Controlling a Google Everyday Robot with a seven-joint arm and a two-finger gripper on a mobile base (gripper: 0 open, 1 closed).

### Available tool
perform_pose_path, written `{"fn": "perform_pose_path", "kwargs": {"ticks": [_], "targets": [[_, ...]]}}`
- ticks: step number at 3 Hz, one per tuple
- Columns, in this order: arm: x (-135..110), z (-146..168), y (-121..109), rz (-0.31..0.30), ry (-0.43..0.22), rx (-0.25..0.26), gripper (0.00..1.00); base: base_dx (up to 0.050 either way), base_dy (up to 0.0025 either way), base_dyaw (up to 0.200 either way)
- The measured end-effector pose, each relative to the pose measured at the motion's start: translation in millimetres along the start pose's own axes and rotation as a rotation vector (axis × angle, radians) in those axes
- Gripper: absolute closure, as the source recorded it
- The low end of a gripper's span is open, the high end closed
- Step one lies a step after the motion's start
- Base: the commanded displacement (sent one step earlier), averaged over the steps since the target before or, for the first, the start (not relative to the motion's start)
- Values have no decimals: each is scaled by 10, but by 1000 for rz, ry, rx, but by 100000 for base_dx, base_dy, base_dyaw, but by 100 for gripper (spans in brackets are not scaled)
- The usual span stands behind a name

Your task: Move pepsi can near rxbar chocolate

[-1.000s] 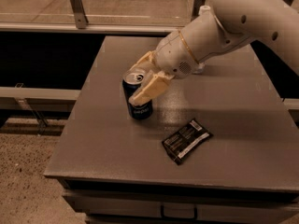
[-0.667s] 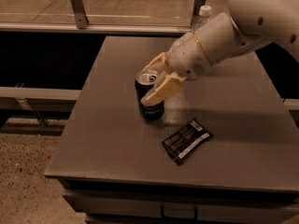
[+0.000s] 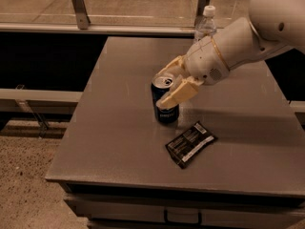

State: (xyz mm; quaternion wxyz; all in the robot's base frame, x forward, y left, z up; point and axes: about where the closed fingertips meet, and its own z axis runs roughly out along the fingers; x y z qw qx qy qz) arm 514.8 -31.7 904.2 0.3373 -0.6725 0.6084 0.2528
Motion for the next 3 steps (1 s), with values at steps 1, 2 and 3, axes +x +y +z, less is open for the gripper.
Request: {"fn": "perform_pose_path", "kwargs": {"ticks": [1,2,3], "targets": [[70,-50,22,4,2,11,84,0,0,0],[87,-90,49,-1,-5,13,61,0,0,0],[105,-119,96,-14,-13,8,36,0,0,0]]}}
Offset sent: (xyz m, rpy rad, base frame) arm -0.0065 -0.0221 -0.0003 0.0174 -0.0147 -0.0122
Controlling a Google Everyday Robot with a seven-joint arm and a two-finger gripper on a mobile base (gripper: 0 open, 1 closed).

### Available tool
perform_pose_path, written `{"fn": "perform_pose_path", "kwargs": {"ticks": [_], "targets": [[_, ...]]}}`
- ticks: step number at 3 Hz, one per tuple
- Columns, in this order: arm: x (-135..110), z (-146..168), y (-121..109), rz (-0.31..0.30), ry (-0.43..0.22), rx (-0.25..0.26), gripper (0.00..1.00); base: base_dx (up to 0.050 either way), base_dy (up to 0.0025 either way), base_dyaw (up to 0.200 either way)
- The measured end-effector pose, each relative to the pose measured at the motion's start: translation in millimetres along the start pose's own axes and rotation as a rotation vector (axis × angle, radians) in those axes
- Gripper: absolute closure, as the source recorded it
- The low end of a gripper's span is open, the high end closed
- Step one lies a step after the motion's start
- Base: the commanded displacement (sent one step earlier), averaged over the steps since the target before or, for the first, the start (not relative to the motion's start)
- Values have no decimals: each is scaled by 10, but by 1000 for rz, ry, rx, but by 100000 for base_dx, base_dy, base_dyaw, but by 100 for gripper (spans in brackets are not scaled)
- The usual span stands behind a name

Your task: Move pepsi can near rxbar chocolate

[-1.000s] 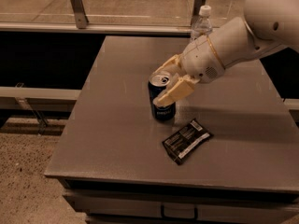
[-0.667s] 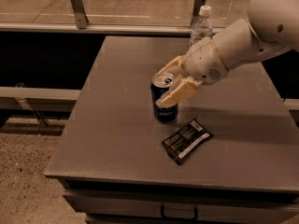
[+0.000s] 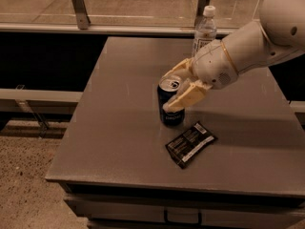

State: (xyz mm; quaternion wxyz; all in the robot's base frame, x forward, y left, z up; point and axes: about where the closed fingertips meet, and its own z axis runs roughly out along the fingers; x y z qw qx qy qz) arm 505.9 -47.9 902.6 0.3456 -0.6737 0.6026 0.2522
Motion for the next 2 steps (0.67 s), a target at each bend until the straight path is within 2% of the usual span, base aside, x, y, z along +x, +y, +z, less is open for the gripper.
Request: {"fn": "perform_pose_path", "kwargs": {"ticks": [1,2], "targets": [[34,36,32,-7,-7,-15,15,0,0,0],[71,58,49,-2,5,-25,0,0,0,0]]}}
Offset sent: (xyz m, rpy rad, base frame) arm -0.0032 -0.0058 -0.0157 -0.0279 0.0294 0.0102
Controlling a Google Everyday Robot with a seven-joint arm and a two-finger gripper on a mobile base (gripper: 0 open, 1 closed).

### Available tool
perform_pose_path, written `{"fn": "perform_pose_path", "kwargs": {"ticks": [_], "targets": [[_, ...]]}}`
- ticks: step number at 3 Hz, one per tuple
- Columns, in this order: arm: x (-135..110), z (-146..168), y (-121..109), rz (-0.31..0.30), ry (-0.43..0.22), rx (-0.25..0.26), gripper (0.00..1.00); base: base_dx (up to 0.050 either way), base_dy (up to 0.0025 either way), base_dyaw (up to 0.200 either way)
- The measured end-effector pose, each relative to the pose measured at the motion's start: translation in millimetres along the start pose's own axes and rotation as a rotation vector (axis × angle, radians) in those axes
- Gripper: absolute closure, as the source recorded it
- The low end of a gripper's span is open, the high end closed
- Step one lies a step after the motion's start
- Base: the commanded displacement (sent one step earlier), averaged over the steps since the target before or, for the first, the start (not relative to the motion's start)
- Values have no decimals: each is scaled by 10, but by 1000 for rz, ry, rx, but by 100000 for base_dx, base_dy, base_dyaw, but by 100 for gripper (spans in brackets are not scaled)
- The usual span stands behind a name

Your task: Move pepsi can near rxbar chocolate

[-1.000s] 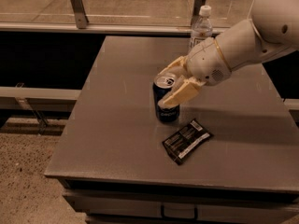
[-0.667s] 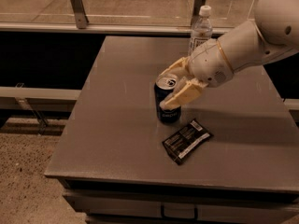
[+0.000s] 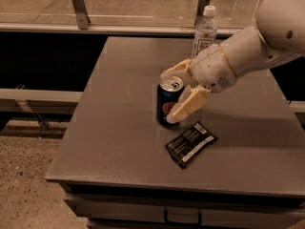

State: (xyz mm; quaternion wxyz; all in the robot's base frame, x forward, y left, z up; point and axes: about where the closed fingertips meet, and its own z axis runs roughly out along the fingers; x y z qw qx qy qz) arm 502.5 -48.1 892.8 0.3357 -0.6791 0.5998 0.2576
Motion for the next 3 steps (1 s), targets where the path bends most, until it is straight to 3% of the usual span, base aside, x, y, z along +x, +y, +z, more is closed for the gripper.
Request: {"fn": "perform_pose_path", "kwargs": {"ticks": [2,3], "targets": [[26,-183,33,8,54,55,0,0,0,0],[68,-299,20,42,30,93,0,0,0,0]]}}
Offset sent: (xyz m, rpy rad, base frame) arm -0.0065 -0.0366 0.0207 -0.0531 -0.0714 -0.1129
